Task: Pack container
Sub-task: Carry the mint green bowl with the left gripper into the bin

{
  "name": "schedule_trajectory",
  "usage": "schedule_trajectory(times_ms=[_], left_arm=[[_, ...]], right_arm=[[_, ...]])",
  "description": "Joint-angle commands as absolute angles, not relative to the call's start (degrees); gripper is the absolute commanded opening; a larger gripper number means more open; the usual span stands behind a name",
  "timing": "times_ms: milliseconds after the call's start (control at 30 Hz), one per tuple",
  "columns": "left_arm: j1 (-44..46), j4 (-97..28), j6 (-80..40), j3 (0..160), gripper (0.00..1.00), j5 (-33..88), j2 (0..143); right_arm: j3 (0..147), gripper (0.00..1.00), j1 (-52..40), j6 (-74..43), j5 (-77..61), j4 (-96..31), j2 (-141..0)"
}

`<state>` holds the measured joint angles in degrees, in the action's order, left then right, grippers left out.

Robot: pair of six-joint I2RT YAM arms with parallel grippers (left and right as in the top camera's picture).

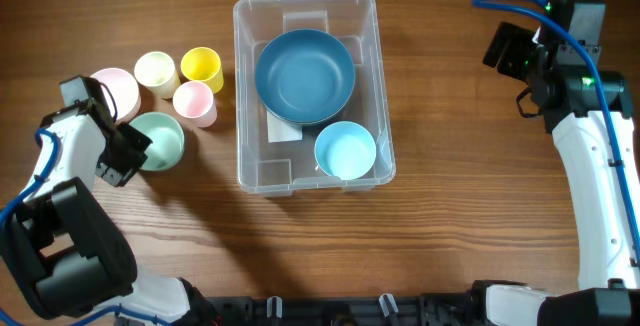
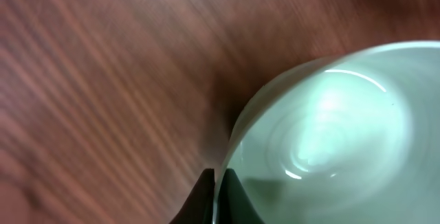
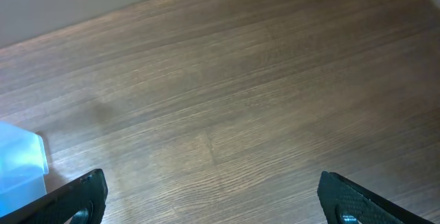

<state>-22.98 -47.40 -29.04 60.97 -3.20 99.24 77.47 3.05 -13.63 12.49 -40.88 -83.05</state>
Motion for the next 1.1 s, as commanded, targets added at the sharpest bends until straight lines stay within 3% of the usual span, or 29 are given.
schedule_trajectory(times_ms=[0,267,500,667,833,1067], left_arm=[[-23.4,-49.6,-29.0,60.4,0.04,-5.9,95.6],[-23.2,-53.3,-29.0,63.3,0.04,-5.4,82.3],[-18.0,-49.1,-24.2,64.1,0.04,12.3,68.9],[-6.7,-41.1,-24.1,64.1,0.04,20.4,64.5],[8.7,-32.0,-24.1,64.1,0.04,20.6,65.5],[29.1,-27.8,-24.2,64.1,0.04,6.3,73.9]], right_arm=[[78.0,1.0,3.0,-14.3,13.3,-40.8,-83.4],[78.0,1.0,3.0,-14.3,13.3,-40.8,-83.4],[78.0,1.0,3.0,-14.3,13.3,-40.8,-83.4],[78.0,1.0,3.0,-14.3,13.3,-40.8,-83.4],[78.0,1.0,3.0,-14.3,13.3,-40.8,-83.4],[78.0,1.0,3.0,-14.3,13.3,-40.8,-83.4]])
